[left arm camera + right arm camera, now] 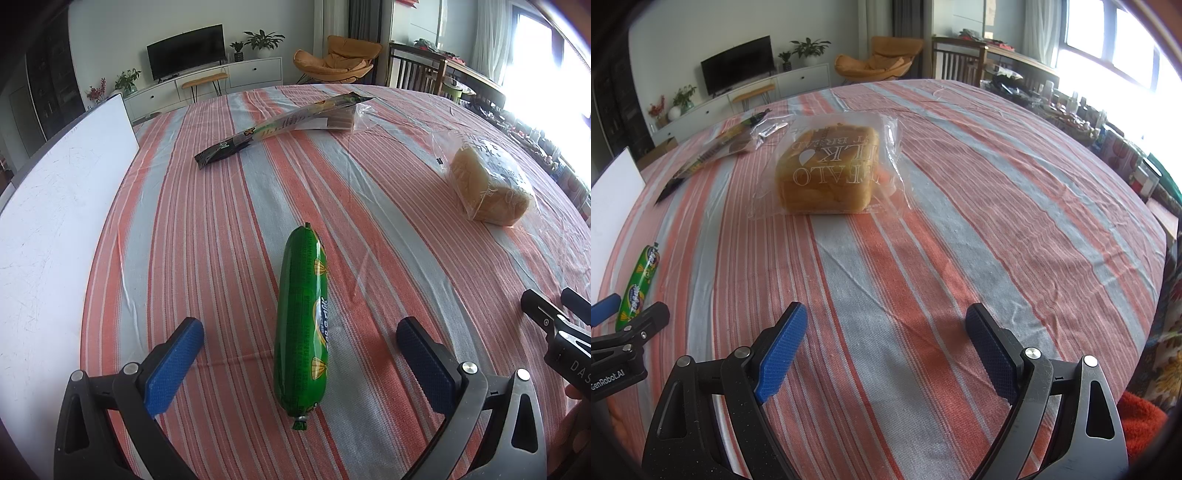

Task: Organize snacks
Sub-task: 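Grasp the bagged bread loaf with the right tool while the left holds the green tube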

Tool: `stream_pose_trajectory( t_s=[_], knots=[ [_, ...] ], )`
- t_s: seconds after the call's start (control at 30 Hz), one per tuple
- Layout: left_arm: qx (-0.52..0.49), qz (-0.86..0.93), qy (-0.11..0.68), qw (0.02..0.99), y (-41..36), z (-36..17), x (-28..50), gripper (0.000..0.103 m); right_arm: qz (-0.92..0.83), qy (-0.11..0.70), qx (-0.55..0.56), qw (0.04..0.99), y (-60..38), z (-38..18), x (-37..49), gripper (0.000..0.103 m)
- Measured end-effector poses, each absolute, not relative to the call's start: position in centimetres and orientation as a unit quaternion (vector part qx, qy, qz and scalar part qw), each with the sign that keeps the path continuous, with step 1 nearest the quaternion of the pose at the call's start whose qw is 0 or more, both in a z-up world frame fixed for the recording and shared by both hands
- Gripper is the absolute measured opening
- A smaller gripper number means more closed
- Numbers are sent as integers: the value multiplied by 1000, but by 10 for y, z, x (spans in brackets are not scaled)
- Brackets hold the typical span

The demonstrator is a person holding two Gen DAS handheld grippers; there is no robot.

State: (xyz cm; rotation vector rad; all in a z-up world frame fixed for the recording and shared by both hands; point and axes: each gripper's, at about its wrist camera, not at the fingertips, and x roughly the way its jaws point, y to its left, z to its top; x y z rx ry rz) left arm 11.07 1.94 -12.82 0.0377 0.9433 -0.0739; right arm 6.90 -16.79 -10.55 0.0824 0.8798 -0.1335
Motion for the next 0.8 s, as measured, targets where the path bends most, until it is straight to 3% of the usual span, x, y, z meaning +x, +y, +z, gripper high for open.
stream_pose_trajectory(
  t_s=[0.27,0.47,0.67,0.73,0.8],
  knots=[
    [18,-36,454,890,19,-128,111,103,-64,297,141,942,-203,-55,45,89],
    [18,-35,454,890,19,-128,111,103,2,383,126,915,-183,-34,123,90],
    [18,-36,454,890,20,-128,111,103,-37,499,66,863,-146,-70,206,90],
    [18,-36,454,890,20,-128,111,103,-50,505,58,860,-145,-88,216,97],
    [18,-36,454,890,20,-128,111,103,-58,487,48,870,-150,-92,214,98]
  ],
)
